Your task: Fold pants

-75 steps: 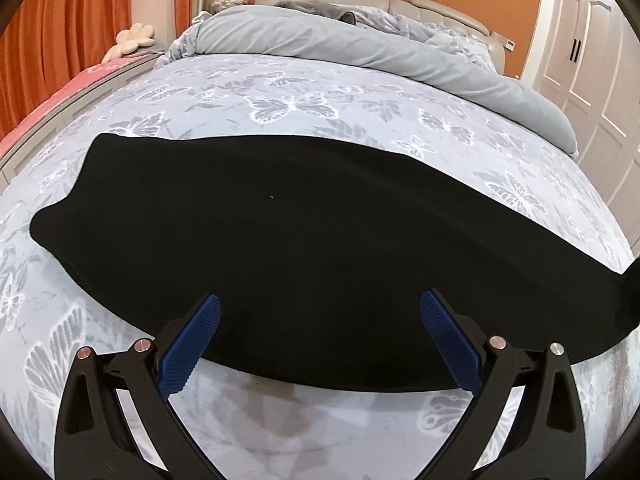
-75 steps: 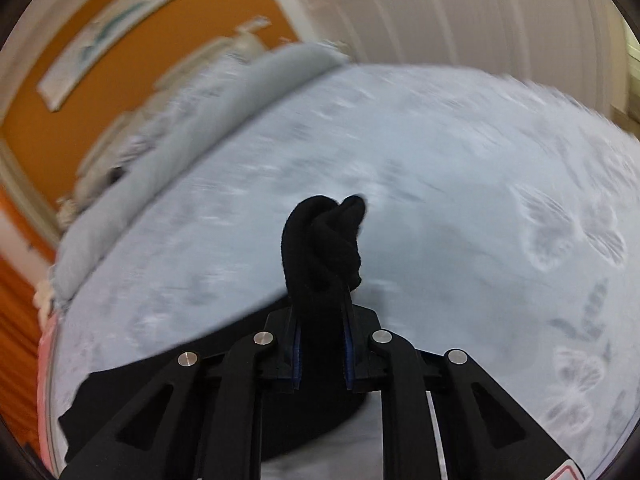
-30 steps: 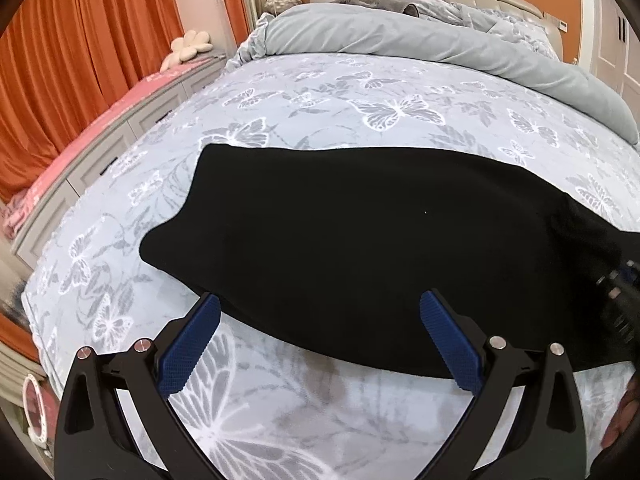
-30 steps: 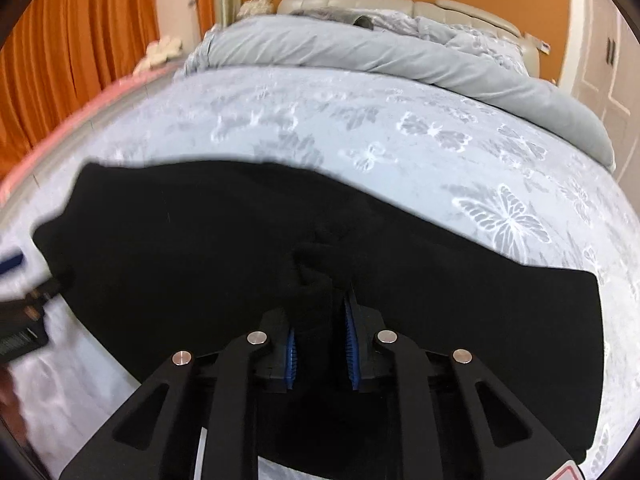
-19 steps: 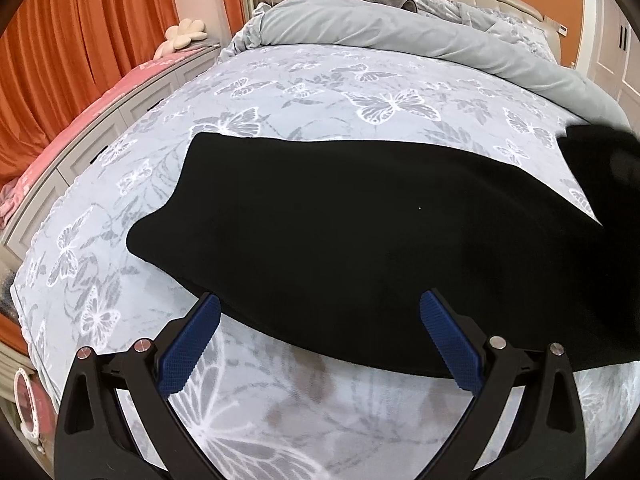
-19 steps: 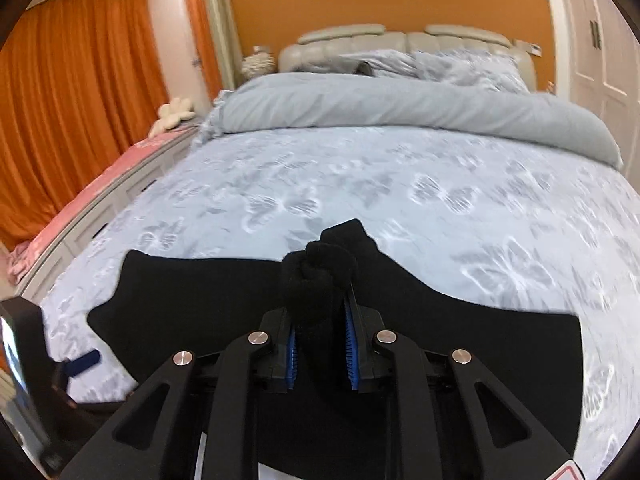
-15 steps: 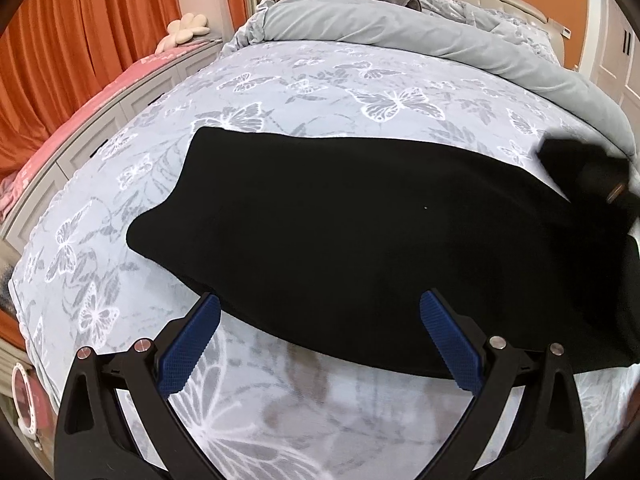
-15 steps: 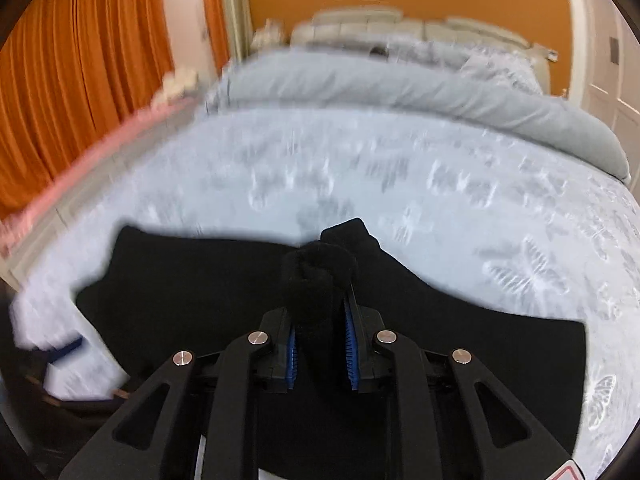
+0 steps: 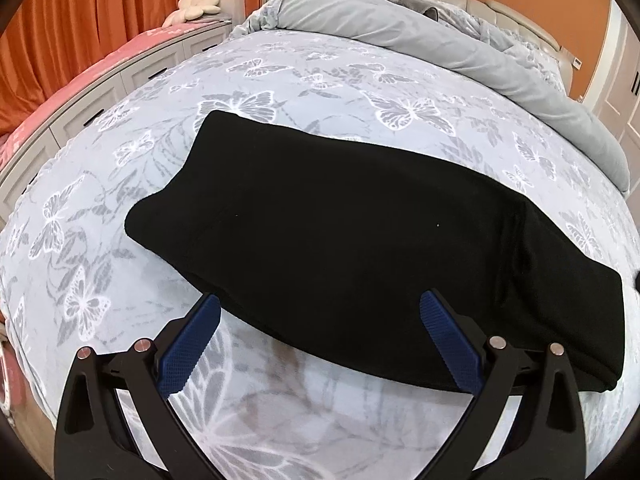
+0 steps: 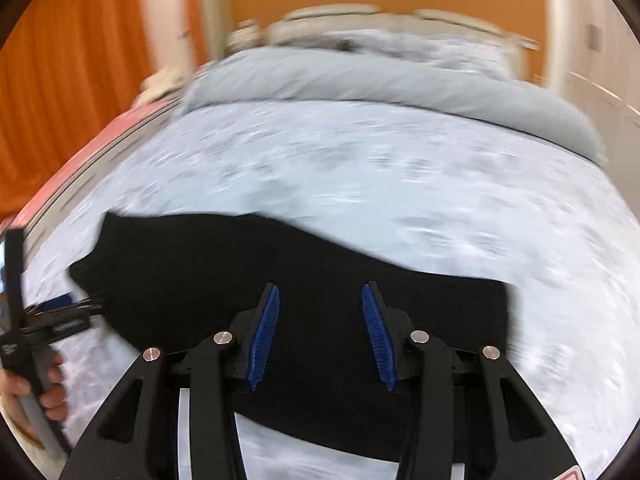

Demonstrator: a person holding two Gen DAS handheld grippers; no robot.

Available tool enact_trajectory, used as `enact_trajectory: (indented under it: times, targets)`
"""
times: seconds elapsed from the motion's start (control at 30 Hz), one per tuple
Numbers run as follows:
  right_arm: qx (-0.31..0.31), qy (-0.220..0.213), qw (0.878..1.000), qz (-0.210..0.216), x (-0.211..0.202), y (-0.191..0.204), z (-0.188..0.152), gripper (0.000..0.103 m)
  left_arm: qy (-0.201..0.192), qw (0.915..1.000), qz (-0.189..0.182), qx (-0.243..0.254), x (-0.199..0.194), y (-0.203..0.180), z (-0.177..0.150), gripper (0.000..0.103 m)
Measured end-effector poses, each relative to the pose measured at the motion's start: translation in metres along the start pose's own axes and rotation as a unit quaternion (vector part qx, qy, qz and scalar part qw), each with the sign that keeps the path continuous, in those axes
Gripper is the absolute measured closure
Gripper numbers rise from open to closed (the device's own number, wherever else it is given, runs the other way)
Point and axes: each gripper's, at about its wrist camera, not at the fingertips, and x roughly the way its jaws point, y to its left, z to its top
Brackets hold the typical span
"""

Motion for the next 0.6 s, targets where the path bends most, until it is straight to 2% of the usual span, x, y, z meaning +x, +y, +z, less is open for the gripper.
enact_trajectory:
  times: [0.03, 0.07, 0.1, 0.17, 0.23, 0.27, 0.33, 0.4, 0.43, 0.5, 0.53, 0.6]
  targets:
    - [0.015, 0.001, 1.0, -0.019, 0.0, -0.016, -0.003, 0.066, -0.001, 1.0, 0.0, 0.003, 0.0, -0.002, -0.001, 0.005]
    - [0.034, 0.019, 0.998, -0.04, 0.005, -0.034, -0.007, 0.078, -0.003, 1.0, -0.003, 0.007, -0.001, -0.006, -0.003, 0.005]
    - [0.046, 0.035, 0.997, -0.044, 0.01, -0.045, -0.009, 0.083, -0.003, 0.9999, -0.006, 0.011, -0.002, -0.008, -0.004, 0.005]
    - [0.058, 0.072, 0.995, -0.035, 0.026, -0.058, -0.014, 0.084, -0.003, 0.9997, -0.014, 0.02, -0.003, -0.015, -0.008, 0.005]
    - [0.044, 0.152, 0.984, -0.081, 0.061, -0.068, -0.031, 0.086, 0.002, 0.9991, -0.028, 0.031, -0.002, -0.023, -0.012, 0.005]
    - [0.056, 0.172, 0.98, -0.077, 0.075, -0.075, -0.037, 0.086, 0.004, 0.9989, -0.03, 0.036, -0.001, -0.026, -0.014, 0.005]
    - [0.075, 0.147, 0.984, -0.061, 0.063, -0.074, -0.024, 0.086, 0.007, 0.9985, -0.027, 0.048, 0.0, -0.034, -0.018, 0.005]
    - [0.074, 0.077, 0.994, -0.029, 0.037, -0.066, -0.009, 0.086, 0.003, 0.9983, -0.019, 0.055, 0.001, -0.037, -0.019, 0.005]
    - [0.066, 0.063, 0.995, -0.029, 0.034, -0.064, -0.008, 0.086, 0.003, 0.9984, -0.016, 0.055, 0.001, -0.038, -0.019, 0.005]
    - [0.049, 0.114, 0.991, -0.049, 0.063, -0.063, -0.015, 0.083, 0.005, 0.9985, -0.018, 0.051, 0.003, -0.037, -0.018, 0.005]
    - [0.05, 0.16, 0.984, -0.056, 0.086, -0.065, -0.025, 0.083, 0.007, 0.9987, -0.018, 0.047, 0.004, -0.034, -0.018, 0.005]
    - [0.057, 0.142, 0.986, -0.073, 0.084, -0.059, -0.023, 0.08, 0.009, 0.9991, -0.013, 0.04, 0.006, -0.029, -0.015, 0.005]
